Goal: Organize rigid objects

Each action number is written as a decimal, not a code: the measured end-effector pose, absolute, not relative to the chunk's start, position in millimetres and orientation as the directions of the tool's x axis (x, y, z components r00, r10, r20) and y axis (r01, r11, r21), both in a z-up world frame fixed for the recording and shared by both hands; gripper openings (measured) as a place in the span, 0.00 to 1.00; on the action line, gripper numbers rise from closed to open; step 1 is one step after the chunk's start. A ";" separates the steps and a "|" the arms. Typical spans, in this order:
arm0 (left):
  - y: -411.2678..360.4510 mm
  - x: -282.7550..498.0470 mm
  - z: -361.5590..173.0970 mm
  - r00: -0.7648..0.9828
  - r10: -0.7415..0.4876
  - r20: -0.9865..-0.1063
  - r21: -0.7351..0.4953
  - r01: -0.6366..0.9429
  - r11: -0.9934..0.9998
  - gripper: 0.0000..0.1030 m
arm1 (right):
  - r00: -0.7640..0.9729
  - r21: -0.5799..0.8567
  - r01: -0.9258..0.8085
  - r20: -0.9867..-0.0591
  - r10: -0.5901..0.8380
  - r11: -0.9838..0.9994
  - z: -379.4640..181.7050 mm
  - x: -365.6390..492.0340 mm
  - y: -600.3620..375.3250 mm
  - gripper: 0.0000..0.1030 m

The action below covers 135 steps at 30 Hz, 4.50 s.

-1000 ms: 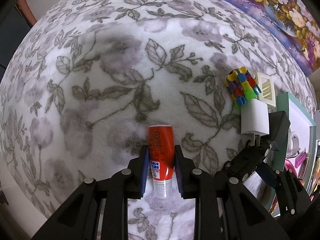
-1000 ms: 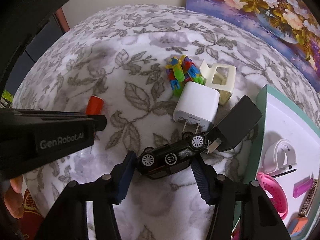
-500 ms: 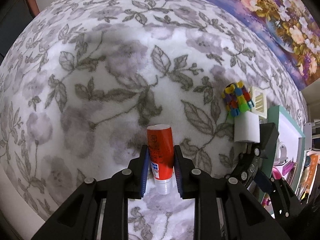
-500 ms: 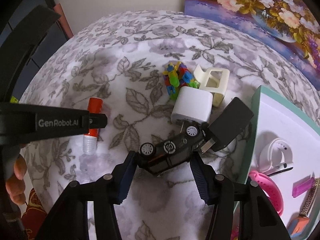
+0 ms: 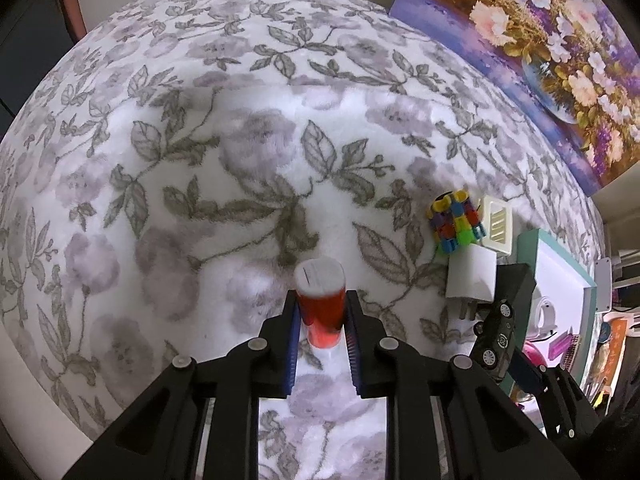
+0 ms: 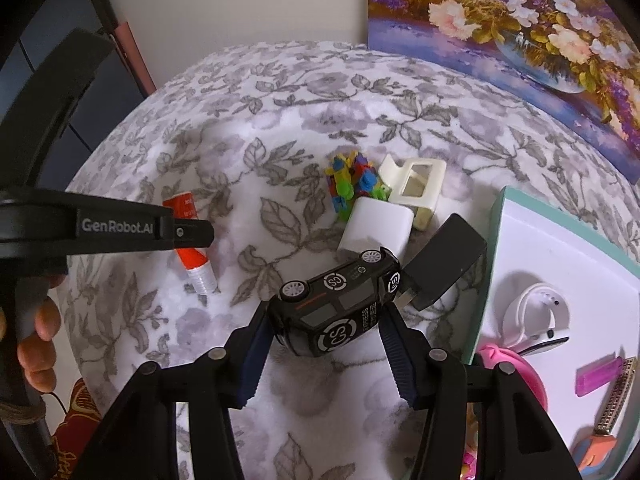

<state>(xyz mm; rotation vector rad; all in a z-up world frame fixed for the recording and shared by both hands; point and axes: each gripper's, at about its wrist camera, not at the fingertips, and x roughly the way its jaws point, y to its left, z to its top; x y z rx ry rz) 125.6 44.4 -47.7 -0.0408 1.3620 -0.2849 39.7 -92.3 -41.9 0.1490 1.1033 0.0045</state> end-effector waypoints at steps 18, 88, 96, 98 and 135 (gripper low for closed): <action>18.6 106.1 -6.3 0.290 -0.244 -0.925 -0.180 0.229 0.957 0.20 | 0.531 0.143 0.133 -0.846 0.052 0.981 -11.6 25.5 -121.5 0.55; -181.6 -0.3 -10.7 0.272 -0.198 -0.942 -0.014 0.558 0.830 0.48 | 0.427 0.089 0.569 -0.881 -0.202 0.817 -37.5 -83.4 -319.6 0.56; -171.5 9.5 -14.9 0.285 -0.154 -0.946 0.015 0.514 0.857 0.73 | 0.437 0.087 0.558 -0.876 -0.203 0.825 -38.1 -81.8 -317.4 0.80; -170.0 11.8 -17.0 0.287 -0.141 -0.948 0.025 0.507 0.862 0.74 | 0.431 0.081 0.556 -0.879 -0.203 0.827 -39.8 -80.8 -316.7 0.80; -11.8 118.4 -17.2 0.285 -0.018 -0.958 -0.001 0.060 0.998 0.87 | 0.471 0.054 0.434 -0.865 -0.175 0.899 -20.8 -40.0 -242.8 1.00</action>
